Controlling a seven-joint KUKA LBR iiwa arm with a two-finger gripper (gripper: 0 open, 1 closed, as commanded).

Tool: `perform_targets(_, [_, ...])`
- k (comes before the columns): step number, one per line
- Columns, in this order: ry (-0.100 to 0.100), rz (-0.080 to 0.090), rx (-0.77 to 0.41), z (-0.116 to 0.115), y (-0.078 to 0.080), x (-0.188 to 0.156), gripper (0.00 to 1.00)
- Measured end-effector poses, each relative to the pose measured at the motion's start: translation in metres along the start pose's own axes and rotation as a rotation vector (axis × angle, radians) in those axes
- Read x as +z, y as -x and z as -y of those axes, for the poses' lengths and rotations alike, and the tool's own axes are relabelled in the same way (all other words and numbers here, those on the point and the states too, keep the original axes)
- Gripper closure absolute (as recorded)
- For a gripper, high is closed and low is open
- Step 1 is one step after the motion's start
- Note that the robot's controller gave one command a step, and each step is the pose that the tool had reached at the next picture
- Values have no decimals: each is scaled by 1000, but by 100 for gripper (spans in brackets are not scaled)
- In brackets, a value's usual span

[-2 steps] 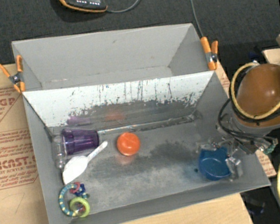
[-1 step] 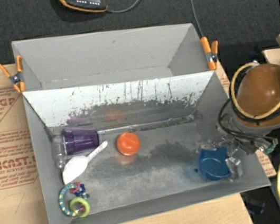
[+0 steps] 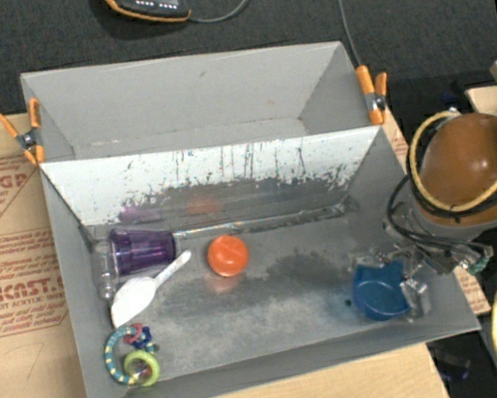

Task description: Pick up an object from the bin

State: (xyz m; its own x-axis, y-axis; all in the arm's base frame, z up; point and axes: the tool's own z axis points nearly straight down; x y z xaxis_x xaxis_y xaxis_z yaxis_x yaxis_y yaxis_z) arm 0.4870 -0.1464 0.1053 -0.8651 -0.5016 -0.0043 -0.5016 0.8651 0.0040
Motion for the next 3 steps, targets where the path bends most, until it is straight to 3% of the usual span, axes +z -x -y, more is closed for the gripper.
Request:
perform_targets(2, [0,0,0,0,0,0,100])
perform_targets(3, [0,0,0,0,0,0,0])
